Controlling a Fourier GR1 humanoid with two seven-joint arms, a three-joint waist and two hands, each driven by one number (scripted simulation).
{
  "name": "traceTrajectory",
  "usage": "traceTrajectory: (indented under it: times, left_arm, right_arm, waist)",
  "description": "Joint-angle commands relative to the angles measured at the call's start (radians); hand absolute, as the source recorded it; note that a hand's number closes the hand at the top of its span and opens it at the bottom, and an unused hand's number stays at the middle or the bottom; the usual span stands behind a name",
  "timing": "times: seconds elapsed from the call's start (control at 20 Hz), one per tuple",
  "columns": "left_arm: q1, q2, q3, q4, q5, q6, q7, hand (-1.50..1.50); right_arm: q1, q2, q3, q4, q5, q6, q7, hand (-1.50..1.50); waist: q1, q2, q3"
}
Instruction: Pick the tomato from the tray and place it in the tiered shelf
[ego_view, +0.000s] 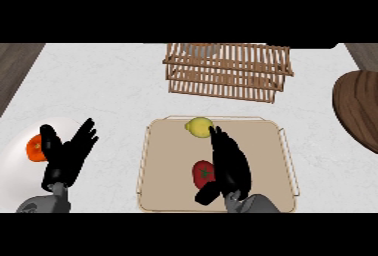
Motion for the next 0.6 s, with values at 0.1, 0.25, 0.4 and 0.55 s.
traceTrajectory:
  times: [0.1, 0.25, 0.4, 0.55]
  left_arm:
    - [0.018, -0.029, 0.001, 0.015, -0.028, -0.001, -0.018, 0.0]
    - [0.056, -0.037, 0.0, -0.032, -0.026, -0.019, -0.017, 0.0]
    - [0.015, -0.015, 0.017, -0.016, -0.017, -0.032, -0.012, 0.0]
    - [-0.034, -0.002, 0.032, -0.01, -0.012, -0.012, 0.039, 0.0]
  right_arm:
    - [0.001, 0.008, -0.071, 0.128, -0.003, -0.051, -0.173, -1.5]
    - [0.005, 0.015, -0.01, 0.17, 0.003, -0.129, -0.155, -1.5]
    - [-0.108, 0.015, 0.006, 0.266, -0.088, -0.06, -0.189, 1.5]
    - [-0.093, 0.001, 0.103, 0.261, -0.048, 0.059, -0.212, 1.5]
  waist:
    - [0.0, 0.0, 0.0]
    - [0.001, 0.0, 0.0]
    - [0.005, 0.002, 0.0]
    - [0.003, 0.002, 0.0]
